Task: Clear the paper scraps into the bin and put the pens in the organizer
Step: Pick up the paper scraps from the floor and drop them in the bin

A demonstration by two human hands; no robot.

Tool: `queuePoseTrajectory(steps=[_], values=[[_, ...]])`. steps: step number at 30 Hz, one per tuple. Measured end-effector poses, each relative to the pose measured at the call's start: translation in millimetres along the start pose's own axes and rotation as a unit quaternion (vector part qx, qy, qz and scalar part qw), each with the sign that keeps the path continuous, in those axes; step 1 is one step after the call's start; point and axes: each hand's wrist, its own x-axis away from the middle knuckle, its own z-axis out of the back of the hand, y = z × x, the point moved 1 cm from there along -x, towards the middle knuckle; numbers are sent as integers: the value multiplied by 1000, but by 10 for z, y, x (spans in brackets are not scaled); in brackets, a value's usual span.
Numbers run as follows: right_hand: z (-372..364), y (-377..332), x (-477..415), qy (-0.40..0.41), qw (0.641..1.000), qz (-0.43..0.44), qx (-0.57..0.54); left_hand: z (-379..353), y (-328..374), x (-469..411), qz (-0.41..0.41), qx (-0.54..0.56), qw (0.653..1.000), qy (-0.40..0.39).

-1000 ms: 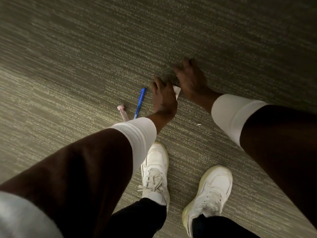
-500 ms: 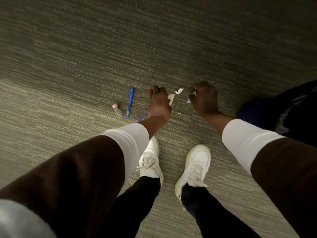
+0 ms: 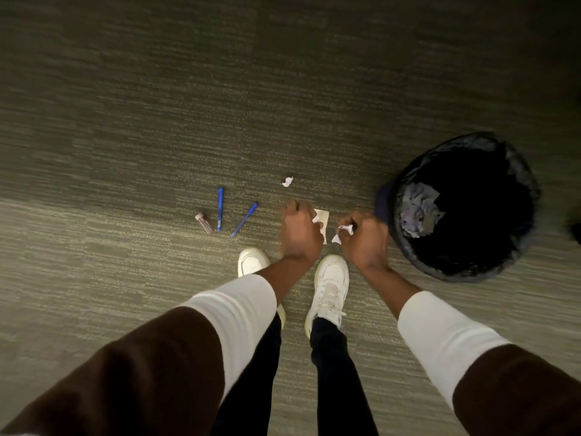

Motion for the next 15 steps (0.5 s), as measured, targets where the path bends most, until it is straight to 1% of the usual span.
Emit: queuePoseTrajectory(steps=[1, 4, 8, 11, 15], values=[[91, 11, 84, 17, 1000, -4, -14, 14, 99, 70, 3, 15, 1000, -2], [383, 107, 253, 66, 996, -32, -43, 2, 448, 255, -28, 45, 999, -4], [862, 331, 268, 138, 986, -73, -58, -85, 1025, 362, -61, 79, 995, -16], [1215, 568, 174, 191, 971, -128, -69, -236, 1486, 356, -91, 93, 991, -36], [1531, 897, 15, 224, 952, -194, -74, -528, 1981, 283, -130, 76, 986, -68]])
